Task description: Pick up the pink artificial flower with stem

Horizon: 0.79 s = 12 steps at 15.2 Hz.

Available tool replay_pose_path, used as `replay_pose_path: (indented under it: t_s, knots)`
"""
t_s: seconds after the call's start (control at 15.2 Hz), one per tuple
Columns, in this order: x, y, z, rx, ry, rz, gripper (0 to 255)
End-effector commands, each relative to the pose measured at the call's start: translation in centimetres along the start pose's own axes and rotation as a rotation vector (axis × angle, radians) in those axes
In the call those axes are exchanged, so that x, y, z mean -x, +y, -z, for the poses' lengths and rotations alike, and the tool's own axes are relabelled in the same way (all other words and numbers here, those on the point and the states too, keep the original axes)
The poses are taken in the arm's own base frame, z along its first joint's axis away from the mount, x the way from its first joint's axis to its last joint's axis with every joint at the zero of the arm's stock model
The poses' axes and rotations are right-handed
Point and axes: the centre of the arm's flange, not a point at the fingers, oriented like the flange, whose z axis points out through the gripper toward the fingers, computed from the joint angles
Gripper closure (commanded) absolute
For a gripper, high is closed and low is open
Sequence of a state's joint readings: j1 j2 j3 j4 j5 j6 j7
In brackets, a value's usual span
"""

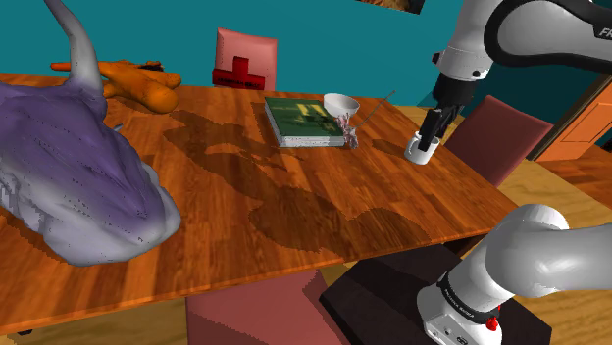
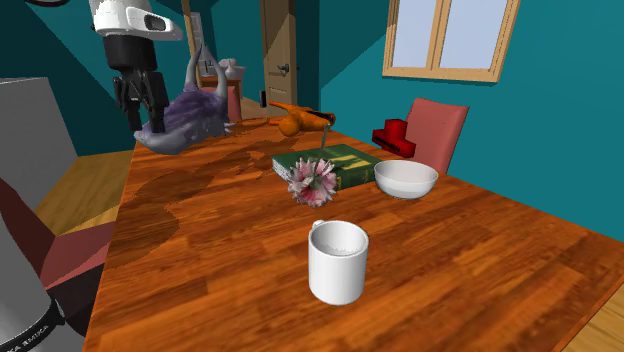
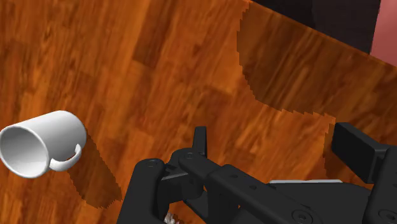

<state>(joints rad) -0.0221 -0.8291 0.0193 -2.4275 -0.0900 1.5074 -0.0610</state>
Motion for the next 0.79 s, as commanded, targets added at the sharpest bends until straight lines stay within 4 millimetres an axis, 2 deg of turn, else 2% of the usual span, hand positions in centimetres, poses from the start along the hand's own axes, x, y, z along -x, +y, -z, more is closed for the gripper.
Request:
replay_pose_path:
  t_s: [0.0, 0.73]
  knots:
    - [0.0, 0.0, 0.0, 0.0, 0.0, 0.0, 0]
    - [-15.7, 3.2, -3.8, 0.068, -0.147, -0.037, 0]
